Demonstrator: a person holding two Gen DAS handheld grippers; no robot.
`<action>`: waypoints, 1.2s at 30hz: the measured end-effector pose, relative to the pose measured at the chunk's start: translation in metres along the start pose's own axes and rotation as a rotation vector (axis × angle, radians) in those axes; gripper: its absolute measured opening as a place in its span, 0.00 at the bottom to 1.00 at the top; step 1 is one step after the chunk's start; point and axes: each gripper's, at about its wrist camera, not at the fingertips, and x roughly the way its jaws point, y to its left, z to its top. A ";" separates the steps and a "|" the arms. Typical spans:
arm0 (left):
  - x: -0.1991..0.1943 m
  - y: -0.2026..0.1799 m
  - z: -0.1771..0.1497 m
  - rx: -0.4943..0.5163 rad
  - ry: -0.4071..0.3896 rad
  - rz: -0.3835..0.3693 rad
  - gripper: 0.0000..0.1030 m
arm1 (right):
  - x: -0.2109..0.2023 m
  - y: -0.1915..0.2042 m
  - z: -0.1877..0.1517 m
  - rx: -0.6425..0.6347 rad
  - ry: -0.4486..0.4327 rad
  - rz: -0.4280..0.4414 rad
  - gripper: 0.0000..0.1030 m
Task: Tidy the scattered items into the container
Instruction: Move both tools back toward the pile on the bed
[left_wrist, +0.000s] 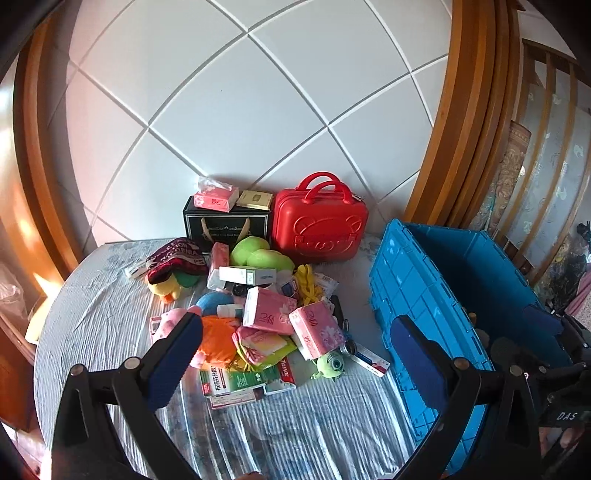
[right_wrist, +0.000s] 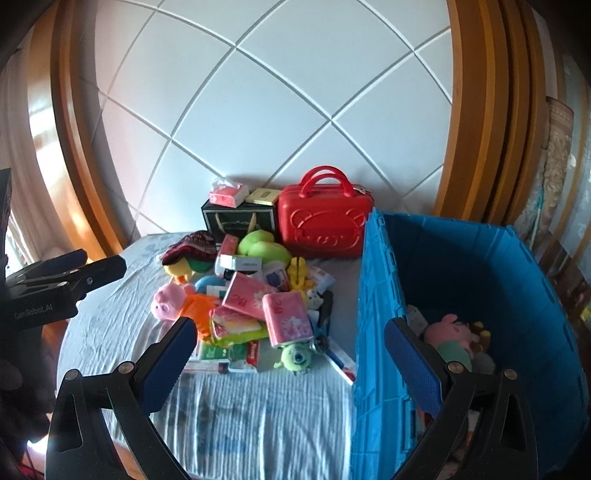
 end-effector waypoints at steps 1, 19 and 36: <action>-0.002 0.002 -0.001 -0.004 0.000 0.004 1.00 | 0.000 0.001 0.000 -0.001 0.000 -0.008 1.00; -0.011 0.008 0.003 -0.047 -0.007 0.024 1.00 | -0.011 -0.008 0.002 0.019 0.022 -0.087 1.00; -0.013 -0.010 -0.003 -0.013 -0.022 0.086 1.00 | -0.017 -0.018 -0.002 0.032 0.024 -0.098 1.00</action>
